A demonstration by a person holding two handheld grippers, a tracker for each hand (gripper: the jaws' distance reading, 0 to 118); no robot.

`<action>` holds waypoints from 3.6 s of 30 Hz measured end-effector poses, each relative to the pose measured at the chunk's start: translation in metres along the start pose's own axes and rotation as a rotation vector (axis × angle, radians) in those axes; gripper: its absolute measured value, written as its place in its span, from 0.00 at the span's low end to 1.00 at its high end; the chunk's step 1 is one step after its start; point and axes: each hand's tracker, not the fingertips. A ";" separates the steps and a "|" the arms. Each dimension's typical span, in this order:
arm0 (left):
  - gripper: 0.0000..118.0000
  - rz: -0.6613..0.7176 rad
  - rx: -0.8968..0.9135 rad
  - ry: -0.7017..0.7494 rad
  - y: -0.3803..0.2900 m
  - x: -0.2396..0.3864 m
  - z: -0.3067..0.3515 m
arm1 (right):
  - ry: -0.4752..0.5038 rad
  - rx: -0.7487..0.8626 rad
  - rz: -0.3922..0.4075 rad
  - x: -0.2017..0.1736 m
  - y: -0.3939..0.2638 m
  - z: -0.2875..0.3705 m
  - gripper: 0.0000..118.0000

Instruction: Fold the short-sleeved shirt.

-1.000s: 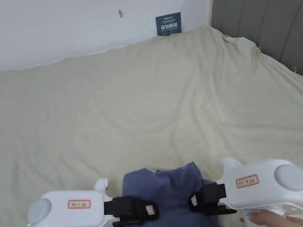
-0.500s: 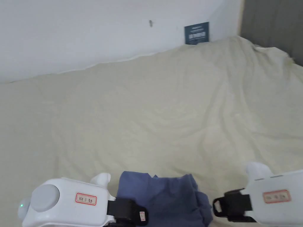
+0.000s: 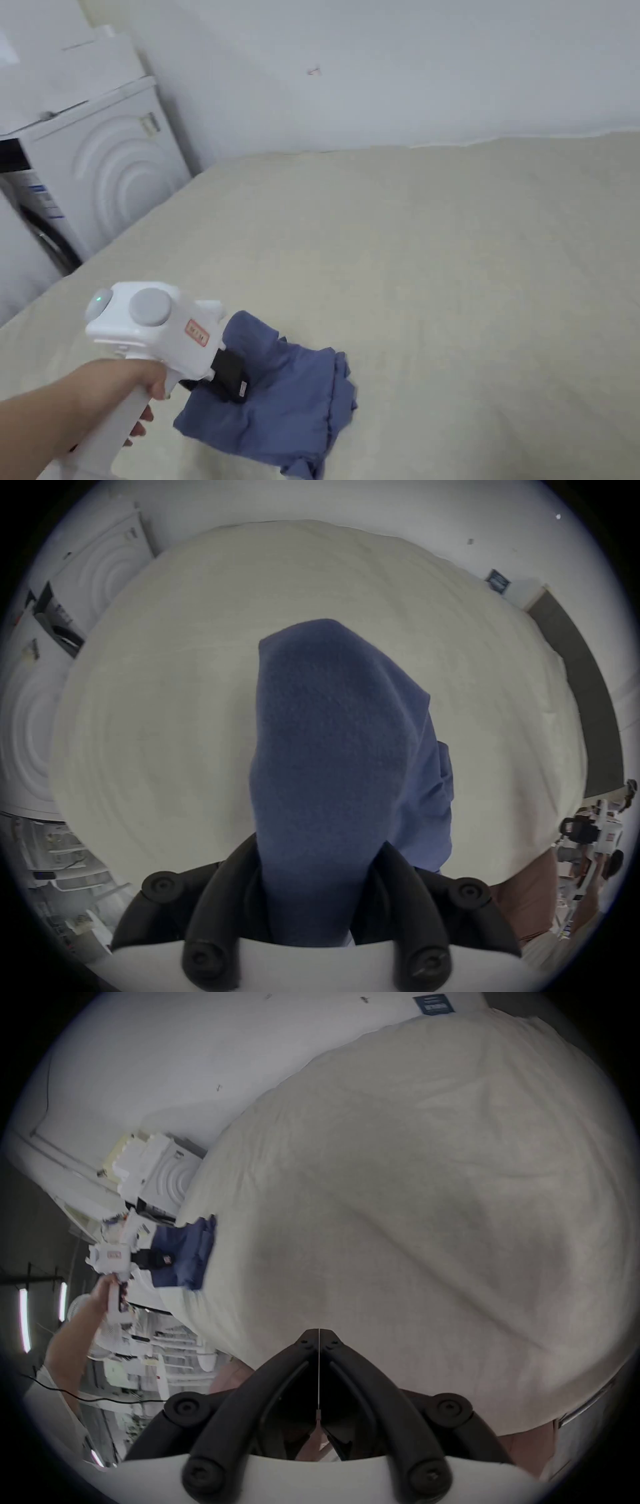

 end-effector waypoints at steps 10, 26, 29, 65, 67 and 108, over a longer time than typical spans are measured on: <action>0.93 0.122 0.037 0.258 -0.001 -0.104 -0.005 | 0.064 -0.045 -0.073 -0.034 0.011 -0.037 0.01; 0.05 0.034 0.538 0.016 -0.045 0.073 0.086 | -0.024 0.173 -0.020 -0.027 0.001 0.022 0.01; 0.02 -0.022 0.562 -0.215 -0.055 0.149 0.100 | -0.022 0.231 -0.036 -0.025 -0.001 0.052 0.01; 0.04 -0.071 1.357 0.092 -0.269 0.375 0.176 | -0.496 1.382 0.495 -0.075 -0.130 0.182 0.01; 0.13 -0.073 1.354 0.078 -0.267 0.373 0.176 | -0.486 1.373 0.491 -0.074 -0.131 0.183 0.01; 1.00 0.129 1.258 -0.127 -0.287 0.399 0.205 | -0.522 1.208 0.462 -0.068 -0.119 0.176 1.00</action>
